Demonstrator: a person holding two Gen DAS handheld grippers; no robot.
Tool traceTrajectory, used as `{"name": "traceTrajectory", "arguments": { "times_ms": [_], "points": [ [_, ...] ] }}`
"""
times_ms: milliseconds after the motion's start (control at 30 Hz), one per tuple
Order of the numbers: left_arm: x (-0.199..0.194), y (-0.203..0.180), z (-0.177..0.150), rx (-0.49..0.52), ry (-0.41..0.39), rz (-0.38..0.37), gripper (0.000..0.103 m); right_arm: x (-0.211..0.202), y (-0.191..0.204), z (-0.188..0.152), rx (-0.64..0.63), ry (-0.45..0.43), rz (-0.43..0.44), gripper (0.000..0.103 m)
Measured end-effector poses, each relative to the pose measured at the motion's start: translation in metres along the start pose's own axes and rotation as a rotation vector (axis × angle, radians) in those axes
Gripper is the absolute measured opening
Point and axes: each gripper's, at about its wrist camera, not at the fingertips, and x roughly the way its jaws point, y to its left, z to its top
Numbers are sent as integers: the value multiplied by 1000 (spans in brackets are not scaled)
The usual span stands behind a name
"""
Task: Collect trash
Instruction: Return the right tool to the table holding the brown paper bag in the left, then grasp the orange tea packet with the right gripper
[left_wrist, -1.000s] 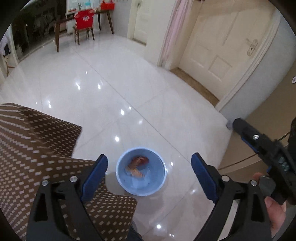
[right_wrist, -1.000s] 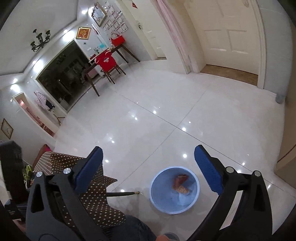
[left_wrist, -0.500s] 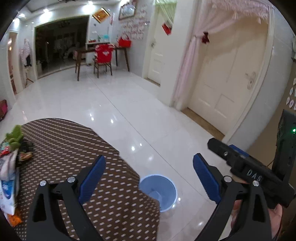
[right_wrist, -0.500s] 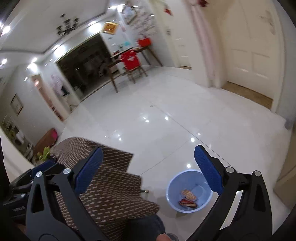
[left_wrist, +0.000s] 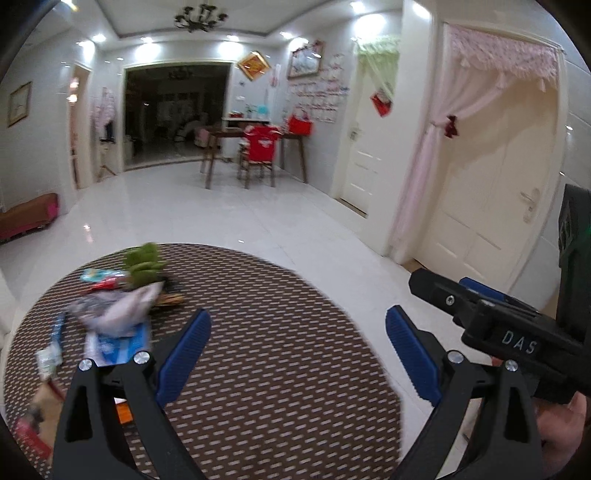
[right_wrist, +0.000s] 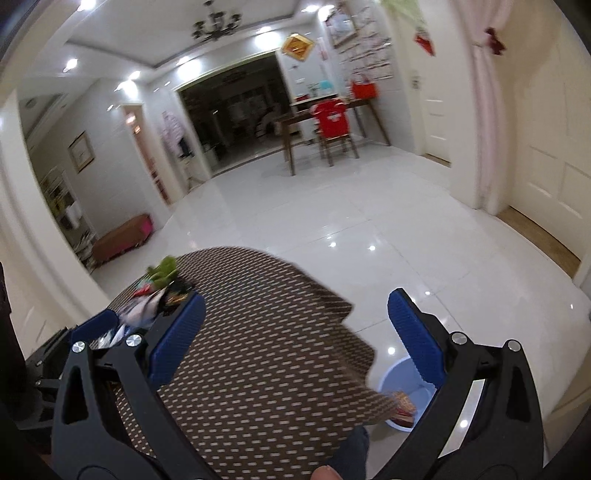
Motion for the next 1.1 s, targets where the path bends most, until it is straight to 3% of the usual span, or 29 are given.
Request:
{"name": "traceTrajectory", "arguments": {
  "times_ms": [300, 500, 633, 833, 933, 1000, 1100],
  "points": [
    [-45, 85, -39, -32, -4, 195, 94, 40, 80, -33, -106, 108, 110, 97],
    [-67, 139, -67, -56, 24, 312, 94, 54, 111, -53, -158, 167, 161, 97],
    [-63, 177, -88, -13, 104, 389, 94, 63, 126, -68, -195, 213, 190, 97],
    [-41, 201, -107, 89, 225, 323, 94, 72, 144, -84, -227, 267, 207, 97],
    [-38, 204, -103, 104, 230, 254, 92, 76, 154, -90, -252, 289, 214, 97],
    [-31, 209, -104, 103, 264, 265, 75, 81, 158, -93, -260, 312, 218, 97],
    [-32, 211, -107, 83, 263, 250, 70, 93, 172, -100, -279, 358, 242, 97]
  ]
}}
